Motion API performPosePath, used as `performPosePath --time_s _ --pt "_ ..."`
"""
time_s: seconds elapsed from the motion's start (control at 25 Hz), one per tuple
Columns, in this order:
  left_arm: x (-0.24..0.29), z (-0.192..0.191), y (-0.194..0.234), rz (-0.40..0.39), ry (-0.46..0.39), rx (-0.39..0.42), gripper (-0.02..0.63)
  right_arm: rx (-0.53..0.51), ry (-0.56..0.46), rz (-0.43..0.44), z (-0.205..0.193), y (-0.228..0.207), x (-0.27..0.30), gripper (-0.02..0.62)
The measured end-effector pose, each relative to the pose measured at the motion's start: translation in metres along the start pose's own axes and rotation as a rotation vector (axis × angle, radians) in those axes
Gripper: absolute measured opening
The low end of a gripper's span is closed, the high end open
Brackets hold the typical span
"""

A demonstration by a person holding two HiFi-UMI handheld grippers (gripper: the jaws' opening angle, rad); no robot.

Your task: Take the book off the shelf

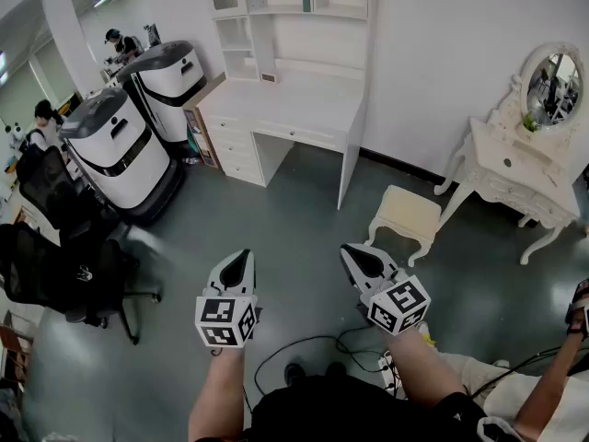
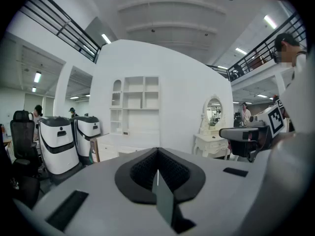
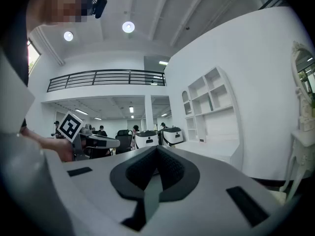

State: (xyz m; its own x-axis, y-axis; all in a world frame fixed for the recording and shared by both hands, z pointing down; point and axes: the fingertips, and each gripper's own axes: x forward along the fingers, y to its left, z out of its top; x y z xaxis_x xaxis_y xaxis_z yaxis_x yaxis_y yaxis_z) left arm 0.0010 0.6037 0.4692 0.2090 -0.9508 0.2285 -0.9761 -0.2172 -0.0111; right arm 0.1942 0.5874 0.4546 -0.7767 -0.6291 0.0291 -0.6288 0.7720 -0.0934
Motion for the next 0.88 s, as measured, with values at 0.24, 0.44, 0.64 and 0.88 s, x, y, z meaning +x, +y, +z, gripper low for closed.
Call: performPosePath --time_s 0.24,0.44,0.64,0.88 --pt "0.005 0.002 -0.014 0.014 -0.007 0.007 0.009 -0.010 0.010 -0.018 0.003 -0.015 -0.010 0.012" --pt "0.006 0.004 -0.035 0.021 -0.012 0.008 0.009 -0.018 0.002 -0.016 0.008 -0.023 -0.030 0.011" --pt "0.005 -0.002 -0.051 0.020 -0.018 -0.005 0.011 0.018 -0.026 -0.003 0.007 -0.027 -0.051 0.012" --pt "0.028 -0.002 -0.053 -0.011 -0.032 -0.038 0.011 0.025 -0.007 -0.011 0.004 -0.042 -0.048 0.012"
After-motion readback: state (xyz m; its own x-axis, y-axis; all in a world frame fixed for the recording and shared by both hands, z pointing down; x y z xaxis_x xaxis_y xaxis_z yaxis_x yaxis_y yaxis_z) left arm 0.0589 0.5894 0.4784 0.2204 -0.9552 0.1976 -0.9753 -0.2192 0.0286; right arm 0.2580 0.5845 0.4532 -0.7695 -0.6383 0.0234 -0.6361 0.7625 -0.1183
